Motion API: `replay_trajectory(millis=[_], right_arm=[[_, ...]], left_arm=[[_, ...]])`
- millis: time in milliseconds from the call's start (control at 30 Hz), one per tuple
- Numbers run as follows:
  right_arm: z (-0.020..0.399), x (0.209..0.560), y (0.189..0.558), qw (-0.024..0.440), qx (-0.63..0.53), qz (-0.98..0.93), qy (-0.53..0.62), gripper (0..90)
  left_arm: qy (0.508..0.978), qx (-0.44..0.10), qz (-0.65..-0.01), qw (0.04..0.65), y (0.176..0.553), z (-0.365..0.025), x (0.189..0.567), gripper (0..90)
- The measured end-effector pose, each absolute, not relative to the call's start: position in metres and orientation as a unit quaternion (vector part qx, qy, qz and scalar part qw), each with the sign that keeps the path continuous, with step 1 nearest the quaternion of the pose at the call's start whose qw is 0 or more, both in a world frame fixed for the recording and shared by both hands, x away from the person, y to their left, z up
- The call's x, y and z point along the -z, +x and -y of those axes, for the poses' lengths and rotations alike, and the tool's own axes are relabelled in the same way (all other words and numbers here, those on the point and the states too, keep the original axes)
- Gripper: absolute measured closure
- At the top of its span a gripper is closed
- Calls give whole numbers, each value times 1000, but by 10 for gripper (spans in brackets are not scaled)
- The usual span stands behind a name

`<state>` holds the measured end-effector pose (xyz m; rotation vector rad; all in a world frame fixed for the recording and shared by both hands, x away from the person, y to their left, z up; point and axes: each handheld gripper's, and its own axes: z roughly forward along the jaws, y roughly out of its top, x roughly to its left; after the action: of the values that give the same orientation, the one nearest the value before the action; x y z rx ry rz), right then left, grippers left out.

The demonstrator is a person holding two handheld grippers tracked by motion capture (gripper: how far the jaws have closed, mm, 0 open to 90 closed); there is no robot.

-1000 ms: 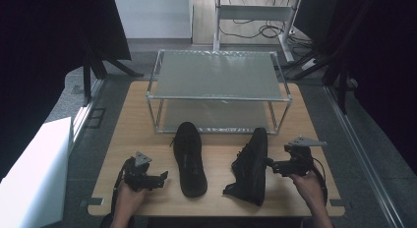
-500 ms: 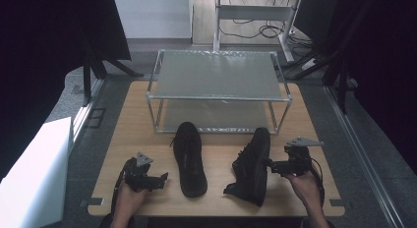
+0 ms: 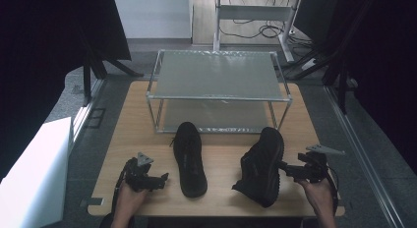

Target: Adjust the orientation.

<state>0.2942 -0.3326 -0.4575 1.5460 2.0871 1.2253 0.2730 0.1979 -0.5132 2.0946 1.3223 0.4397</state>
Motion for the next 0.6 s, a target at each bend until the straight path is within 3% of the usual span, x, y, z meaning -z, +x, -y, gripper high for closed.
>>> replay_trajectory(millis=[600], right_arm=[[372,475,280,134,-402,-706,567,84]], left_arm=[[796,-161,-498,303,274,-196,514,0]])
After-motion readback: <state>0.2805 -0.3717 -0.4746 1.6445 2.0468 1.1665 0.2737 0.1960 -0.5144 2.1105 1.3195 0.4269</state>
